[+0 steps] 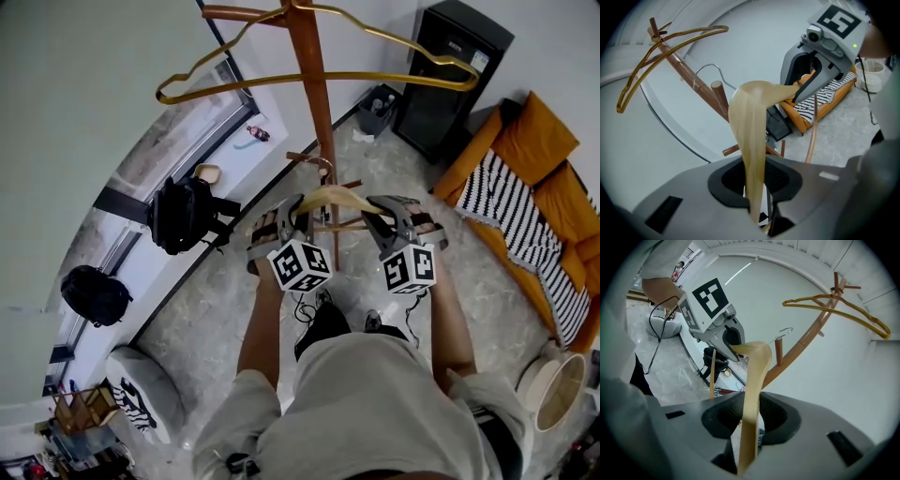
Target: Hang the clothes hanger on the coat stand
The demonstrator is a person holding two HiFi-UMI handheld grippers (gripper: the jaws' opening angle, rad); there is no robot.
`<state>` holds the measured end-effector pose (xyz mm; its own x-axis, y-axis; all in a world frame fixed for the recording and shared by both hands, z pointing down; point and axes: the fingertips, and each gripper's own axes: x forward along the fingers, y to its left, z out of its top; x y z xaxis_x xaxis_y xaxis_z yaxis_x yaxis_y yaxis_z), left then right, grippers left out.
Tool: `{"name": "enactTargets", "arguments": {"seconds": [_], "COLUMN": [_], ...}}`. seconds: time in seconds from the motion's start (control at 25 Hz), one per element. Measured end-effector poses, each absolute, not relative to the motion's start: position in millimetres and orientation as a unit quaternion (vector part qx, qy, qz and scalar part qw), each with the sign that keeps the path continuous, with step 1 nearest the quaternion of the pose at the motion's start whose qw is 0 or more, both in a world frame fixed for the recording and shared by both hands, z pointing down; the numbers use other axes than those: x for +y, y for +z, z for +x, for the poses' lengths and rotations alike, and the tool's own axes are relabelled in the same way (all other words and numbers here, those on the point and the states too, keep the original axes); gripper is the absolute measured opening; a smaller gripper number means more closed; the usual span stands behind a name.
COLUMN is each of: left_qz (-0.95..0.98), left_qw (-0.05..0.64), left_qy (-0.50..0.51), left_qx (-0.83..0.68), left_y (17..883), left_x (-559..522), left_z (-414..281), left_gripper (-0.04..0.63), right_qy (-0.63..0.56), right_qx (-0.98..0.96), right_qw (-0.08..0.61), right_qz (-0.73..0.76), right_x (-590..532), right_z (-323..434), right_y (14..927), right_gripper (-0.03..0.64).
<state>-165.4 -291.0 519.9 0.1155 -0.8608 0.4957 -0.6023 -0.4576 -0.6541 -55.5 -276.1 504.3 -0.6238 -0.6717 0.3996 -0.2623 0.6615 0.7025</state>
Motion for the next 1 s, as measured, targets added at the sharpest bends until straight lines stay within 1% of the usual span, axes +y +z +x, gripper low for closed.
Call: {"name": "enactTargets", "arguments": {"seconds": [1.0], "left_qz": [-0.743], "left_qw": [0.139], "left_qy": [-0.450], "left_qx": [0.475], "left_y": [555.6], "left_x": [-327.0], "left_z": [-177.5], "left_gripper": [0.074], "right_qy": [-0.262], "right_qx": [-0.842], "right_qw": [0.375], "right_qz": [0.285], "right_x": [-322.3], "right_z": [-69.2], "right_y": [549.2], "right_gripper": [0.092]}}
